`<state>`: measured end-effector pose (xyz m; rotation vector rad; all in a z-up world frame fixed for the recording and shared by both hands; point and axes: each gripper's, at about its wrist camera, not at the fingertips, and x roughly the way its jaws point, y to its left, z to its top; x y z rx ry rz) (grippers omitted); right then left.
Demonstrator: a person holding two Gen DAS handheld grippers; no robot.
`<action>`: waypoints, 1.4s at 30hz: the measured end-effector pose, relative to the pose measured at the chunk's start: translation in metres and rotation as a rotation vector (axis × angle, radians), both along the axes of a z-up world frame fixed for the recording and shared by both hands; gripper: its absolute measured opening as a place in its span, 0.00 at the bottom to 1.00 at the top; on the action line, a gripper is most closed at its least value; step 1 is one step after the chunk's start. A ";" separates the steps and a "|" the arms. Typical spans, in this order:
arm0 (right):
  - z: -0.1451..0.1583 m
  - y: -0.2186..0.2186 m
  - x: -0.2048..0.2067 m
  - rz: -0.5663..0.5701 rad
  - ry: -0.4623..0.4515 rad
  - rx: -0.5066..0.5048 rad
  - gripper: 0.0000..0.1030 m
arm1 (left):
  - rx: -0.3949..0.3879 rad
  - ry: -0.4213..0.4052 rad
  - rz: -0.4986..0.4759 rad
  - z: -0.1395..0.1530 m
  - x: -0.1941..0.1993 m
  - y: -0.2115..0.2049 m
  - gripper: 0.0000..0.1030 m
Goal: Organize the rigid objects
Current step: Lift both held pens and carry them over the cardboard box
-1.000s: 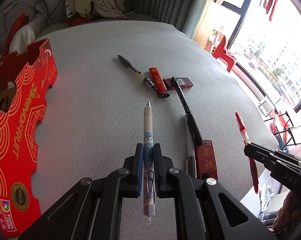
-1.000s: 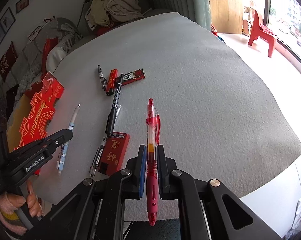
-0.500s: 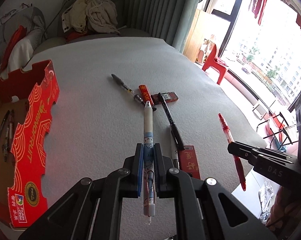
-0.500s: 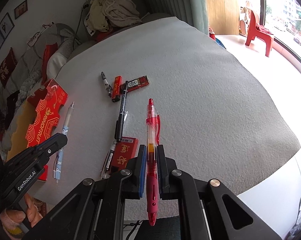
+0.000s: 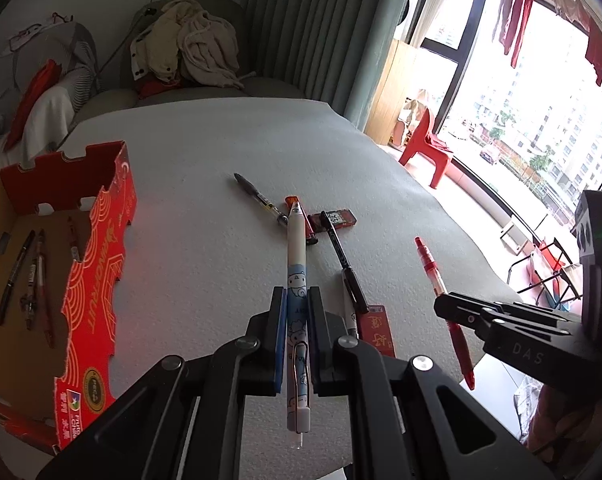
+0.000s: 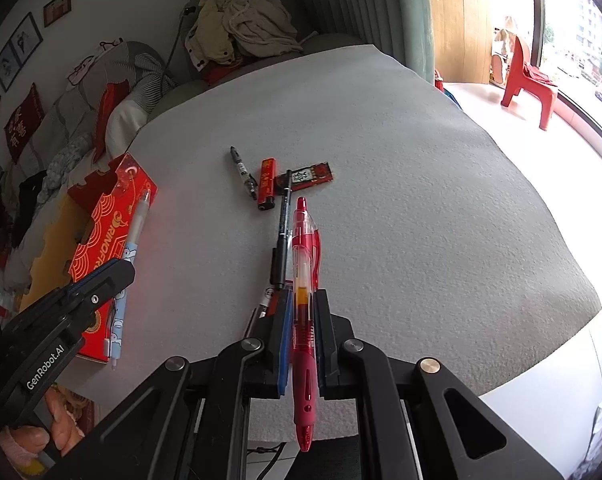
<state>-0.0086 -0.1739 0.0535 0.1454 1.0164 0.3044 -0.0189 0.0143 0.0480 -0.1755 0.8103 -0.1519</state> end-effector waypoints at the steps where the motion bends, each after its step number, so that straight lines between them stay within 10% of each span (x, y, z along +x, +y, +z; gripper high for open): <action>1: 0.001 0.002 0.000 0.003 -0.002 -0.001 0.10 | -0.002 -0.002 0.002 0.001 -0.001 0.002 0.10; 42: 0.053 0.122 0.006 0.196 -0.105 -0.012 0.10 | -0.063 -0.174 0.182 0.055 -0.037 0.109 0.10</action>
